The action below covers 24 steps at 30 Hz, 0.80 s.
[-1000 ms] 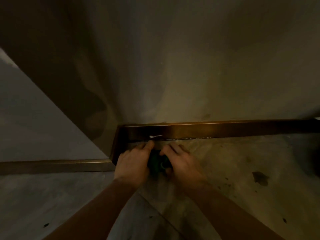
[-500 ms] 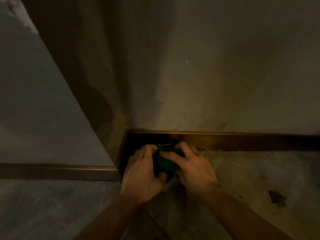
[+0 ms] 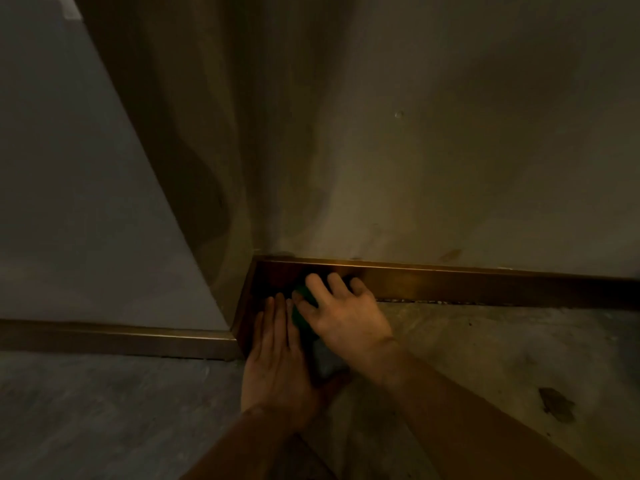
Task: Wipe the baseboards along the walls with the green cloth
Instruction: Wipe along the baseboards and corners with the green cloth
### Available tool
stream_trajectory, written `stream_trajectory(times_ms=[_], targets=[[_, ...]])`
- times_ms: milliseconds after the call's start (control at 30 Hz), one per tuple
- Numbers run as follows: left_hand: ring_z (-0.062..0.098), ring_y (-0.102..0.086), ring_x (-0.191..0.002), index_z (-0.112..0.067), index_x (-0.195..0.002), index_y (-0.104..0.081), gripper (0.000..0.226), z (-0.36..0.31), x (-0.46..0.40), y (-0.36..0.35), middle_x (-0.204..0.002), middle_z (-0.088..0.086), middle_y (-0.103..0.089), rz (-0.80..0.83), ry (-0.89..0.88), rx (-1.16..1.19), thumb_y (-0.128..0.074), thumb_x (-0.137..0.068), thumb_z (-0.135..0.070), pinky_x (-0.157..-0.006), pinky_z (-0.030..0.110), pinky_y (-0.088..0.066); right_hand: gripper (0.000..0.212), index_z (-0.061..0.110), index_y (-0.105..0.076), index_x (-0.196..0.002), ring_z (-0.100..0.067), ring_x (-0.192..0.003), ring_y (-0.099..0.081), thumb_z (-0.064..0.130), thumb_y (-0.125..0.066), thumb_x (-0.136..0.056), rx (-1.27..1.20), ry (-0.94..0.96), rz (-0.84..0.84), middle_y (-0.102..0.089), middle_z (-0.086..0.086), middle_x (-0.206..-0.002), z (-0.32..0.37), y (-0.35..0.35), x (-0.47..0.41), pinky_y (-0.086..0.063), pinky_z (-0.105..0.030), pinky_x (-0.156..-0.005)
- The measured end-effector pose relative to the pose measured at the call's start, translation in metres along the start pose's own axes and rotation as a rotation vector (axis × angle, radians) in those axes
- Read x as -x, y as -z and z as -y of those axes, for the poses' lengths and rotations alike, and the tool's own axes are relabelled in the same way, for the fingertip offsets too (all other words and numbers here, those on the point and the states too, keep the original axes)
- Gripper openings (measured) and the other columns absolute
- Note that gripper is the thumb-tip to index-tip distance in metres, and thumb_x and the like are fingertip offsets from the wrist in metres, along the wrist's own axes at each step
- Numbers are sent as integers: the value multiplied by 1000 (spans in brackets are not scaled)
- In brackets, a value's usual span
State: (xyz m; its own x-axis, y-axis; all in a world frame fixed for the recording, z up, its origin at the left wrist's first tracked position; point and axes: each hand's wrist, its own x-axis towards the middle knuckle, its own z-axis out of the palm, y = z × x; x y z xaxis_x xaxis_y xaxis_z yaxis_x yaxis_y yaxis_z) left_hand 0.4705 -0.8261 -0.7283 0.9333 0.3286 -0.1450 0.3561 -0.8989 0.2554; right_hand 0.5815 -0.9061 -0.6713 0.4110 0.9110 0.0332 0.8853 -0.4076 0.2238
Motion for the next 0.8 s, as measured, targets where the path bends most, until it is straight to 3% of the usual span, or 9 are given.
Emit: stream_trajectory(times_ms=[133,300,467,567,700,800], targets=[[21,32,-145,-6,-152,21,133,4,-1,-8,-161,13,27,-49,7,78,-10,-64,-102,-120,38,15,38,16,-61,-120,-36,-95,-50,16,-45,-86,80,62,-28,-42,-14,-120,-7,-9,-3,-48,-49,-72],[17,29,-146,-10,-154,17,133,7,-2,-13,-162,8,24,-86,2,129,-23,-66,-101,-121,37,10,39,16,-59,-123,-37,-97,-50,14,-62,-84,110,74,-5,-42,-15,-122,-15,-17,-1,-49,-49,-71],[20,26,-147,-9,-154,15,131,8,-1,-12,-163,11,20,-78,-14,117,-20,-67,-100,-123,40,5,42,17,-59,-124,-37,-97,-52,14,-62,-83,129,24,29,-36,-16,-124,-14,-13,2,-49,-47,-68],[21,27,-147,-8,-154,17,132,9,-1,-12,-163,11,22,-66,-18,120,-20,-67,-101,-123,42,4,44,16,-60,-124,-37,-97,-53,14,-63,-81,138,12,27,-42,-17,-126,-16,-10,7,-50,-46,-68],[20,28,-146,-9,-154,17,133,11,-1,-15,-163,12,22,-69,-20,133,-19,-66,-102,-123,43,5,44,20,-66,-118,-34,-91,-58,17,-63,-74,180,-32,40,-46,-15,-121,-24,-5,16,-48,-39,-56],[19,27,-147,-8,-154,16,133,11,-1,-16,-163,12,21,-81,-26,133,-19,-66,-102,-122,42,7,50,21,-67,-119,-33,-88,-60,21,-74,-69,194,-58,79,-46,-15,-120,-34,-5,25,-46,-36,-51]])
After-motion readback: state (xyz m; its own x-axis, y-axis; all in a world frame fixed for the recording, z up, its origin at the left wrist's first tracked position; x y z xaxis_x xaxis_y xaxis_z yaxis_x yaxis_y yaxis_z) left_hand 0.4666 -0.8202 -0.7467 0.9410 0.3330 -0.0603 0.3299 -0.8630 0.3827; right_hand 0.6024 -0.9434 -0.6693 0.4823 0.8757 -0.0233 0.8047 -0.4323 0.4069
